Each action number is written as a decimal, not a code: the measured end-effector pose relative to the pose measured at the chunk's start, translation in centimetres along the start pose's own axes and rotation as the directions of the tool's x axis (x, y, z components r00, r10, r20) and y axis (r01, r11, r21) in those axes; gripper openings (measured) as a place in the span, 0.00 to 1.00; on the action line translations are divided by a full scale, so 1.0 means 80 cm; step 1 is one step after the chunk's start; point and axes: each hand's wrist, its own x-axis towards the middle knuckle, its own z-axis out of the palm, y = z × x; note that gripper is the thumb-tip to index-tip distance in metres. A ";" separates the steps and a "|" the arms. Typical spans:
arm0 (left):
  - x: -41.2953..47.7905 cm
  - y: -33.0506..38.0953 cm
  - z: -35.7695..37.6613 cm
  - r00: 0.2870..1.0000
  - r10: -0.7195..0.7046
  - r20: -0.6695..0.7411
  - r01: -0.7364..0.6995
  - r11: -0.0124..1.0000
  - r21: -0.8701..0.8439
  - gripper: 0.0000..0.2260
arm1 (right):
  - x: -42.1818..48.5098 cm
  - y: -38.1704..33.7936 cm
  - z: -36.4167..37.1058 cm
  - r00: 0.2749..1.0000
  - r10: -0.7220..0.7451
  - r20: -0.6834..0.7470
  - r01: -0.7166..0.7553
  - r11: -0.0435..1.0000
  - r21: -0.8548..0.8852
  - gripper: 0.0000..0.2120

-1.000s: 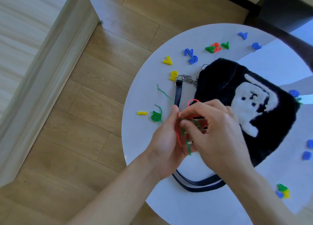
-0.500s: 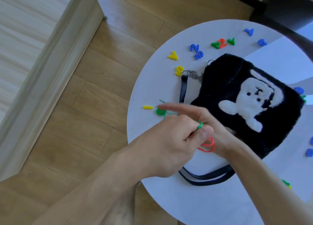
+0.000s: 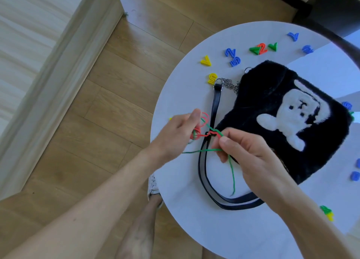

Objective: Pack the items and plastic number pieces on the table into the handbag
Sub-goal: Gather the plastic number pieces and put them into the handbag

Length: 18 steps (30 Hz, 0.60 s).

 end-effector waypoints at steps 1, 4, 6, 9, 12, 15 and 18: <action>-0.005 -0.002 0.010 0.994 -0.048 0.100 0.058 0.993 -0.101 0.26 | 0.003 -0.007 0.002 1.000 -0.020 -0.014 0.020 1.000 -0.002 0.15; -0.017 -0.005 0.039 0.949 -0.017 0.313 0.157 0.890 -0.427 0.36 | 0.015 -0.027 0.015 0.998 -0.007 -0.067 0.006 1.000 -0.020 0.14; -0.021 -0.004 0.049 0.941 0.004 0.339 0.217 0.761 -0.612 0.34 | 0.022 -0.030 0.026 0.986 -0.036 -0.164 -0.005 0.970 -0.245 0.12; -0.024 -0.002 0.052 0.955 -0.026 0.295 0.239 0.654 -0.718 0.28 | 0.025 -0.023 0.036 0.962 -0.224 -0.159 0.055 0.724 -0.687 0.12; -0.022 -0.007 0.038 0.974 -0.138 0.182 0.228 0.648 -0.726 0.21 | 0.019 -0.014 0.038 0.963 -0.233 -0.138 0.091 0.759 -0.645 0.12; -0.017 -0.018 0.015 0.977 -0.204 0.058 0.187 0.701 -0.688 0.16 | 0.020 -0.005 0.032 0.890 -0.227 -0.396 0.071 0.926 -0.371 0.08; -0.014 -0.045 -0.003 0.953 -0.302 0.001 0.238 0.749 -0.618 0.17 | 0.058 0.040 0.025 0.842 -0.091 -0.531 -0.089 0.949 -0.303 0.04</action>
